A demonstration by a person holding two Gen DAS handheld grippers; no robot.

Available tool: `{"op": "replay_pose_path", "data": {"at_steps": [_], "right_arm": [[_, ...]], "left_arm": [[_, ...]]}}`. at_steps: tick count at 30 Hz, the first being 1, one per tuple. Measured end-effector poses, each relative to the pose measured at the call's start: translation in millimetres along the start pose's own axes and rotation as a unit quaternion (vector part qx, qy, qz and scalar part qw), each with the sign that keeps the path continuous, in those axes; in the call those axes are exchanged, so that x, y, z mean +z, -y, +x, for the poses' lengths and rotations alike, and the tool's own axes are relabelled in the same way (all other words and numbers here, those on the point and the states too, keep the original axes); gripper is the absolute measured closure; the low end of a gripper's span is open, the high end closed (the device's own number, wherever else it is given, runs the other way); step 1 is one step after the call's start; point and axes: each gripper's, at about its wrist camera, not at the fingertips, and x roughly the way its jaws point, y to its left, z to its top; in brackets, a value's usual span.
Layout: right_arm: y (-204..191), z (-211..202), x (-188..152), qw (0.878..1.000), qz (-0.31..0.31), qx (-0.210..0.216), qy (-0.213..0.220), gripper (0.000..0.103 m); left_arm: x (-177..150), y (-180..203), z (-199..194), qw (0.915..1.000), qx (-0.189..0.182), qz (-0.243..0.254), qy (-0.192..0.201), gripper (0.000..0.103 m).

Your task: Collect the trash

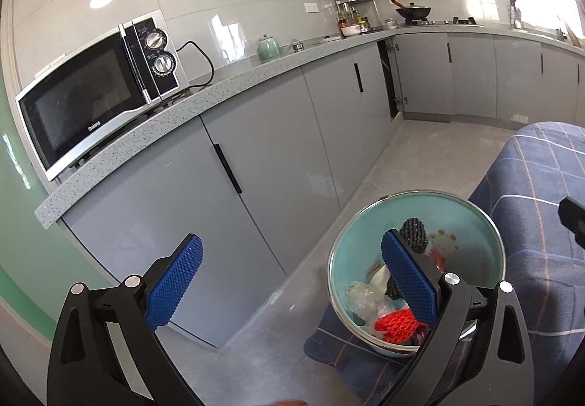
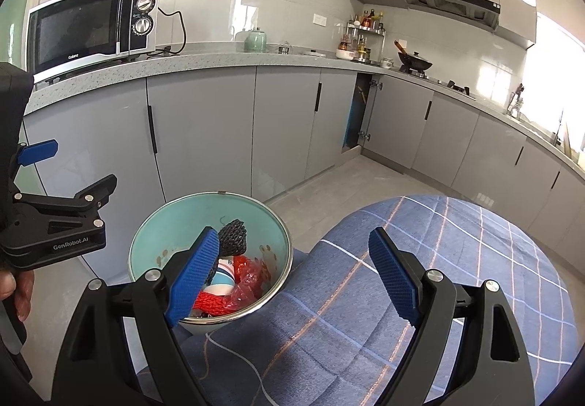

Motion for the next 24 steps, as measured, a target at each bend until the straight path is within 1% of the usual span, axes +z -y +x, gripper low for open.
{"op": "replay_pose_path", "data": {"at_steps": [9, 17, 24], "right_arm": [[0.0, -0.1, -0.8, 1.0, 0.001, -0.001, 0.001, 0.02], [-0.1, 0.1, -1.0, 1.0, 0.0, -0.001, 0.001, 0.019], [-0.3, -0.2, -0.9, 1.0, 0.002, -0.002, 0.001, 0.019]], "left_arm": [[0.0, 0.6, 0.5, 1.0, -0.004, -0.003, -0.003, 0.006], [-0.2, -0.5, 2.3, 1.0, -0.002, -0.003, -0.005, 0.006], [-1.9, 1.0, 1.1, 1.0, 0.003, 0.002, 0.0, 0.006]]}}
